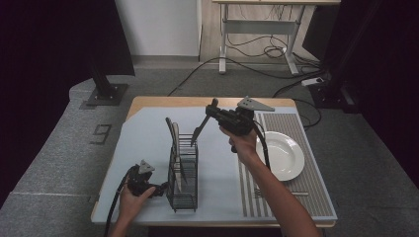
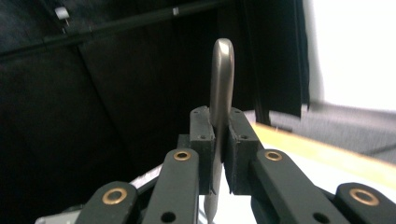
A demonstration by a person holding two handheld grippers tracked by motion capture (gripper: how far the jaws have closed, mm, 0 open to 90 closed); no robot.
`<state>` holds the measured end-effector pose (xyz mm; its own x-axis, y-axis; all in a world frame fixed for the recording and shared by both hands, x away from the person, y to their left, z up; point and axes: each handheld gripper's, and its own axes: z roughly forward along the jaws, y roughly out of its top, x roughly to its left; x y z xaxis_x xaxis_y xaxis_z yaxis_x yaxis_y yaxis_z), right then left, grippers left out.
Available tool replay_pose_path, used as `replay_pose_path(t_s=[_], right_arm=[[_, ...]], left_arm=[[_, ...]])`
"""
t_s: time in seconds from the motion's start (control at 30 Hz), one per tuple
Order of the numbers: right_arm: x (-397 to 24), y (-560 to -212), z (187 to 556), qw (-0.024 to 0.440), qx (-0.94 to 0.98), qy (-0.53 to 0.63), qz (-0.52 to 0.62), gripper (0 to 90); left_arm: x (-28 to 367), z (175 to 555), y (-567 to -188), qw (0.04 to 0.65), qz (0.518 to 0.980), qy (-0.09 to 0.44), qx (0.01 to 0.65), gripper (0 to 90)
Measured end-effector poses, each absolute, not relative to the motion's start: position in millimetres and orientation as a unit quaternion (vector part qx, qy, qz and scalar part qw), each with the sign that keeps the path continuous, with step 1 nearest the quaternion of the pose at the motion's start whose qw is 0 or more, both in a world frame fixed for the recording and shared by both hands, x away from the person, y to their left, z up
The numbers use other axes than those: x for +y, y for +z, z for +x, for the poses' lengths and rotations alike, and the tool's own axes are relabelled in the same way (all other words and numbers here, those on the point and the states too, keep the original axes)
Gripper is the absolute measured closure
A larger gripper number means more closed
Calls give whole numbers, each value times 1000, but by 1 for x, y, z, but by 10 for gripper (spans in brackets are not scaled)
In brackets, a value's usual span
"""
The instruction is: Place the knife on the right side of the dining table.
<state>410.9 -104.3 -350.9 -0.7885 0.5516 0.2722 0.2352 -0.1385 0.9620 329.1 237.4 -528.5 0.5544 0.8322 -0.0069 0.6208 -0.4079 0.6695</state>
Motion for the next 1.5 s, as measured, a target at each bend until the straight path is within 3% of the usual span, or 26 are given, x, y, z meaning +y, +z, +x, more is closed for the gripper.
replay_pose_path(t_s=[0.47,1.03,1.4,1.5], right_arm=[[-152,-334,407,142,600,718,322,835],[-172,-386,433,151,614,667,394,834],[-181,-396,443,157,610,655,417,834],[-183,-398,447,182,612,644,422,834]], left_arm=[[238,329,-528,317,823,166,441,14],[238,329,-528,317,823,166,441,14],[237,329,-528,317,823,166,442,14],[238,329,-528,317,823,166,442,14]])
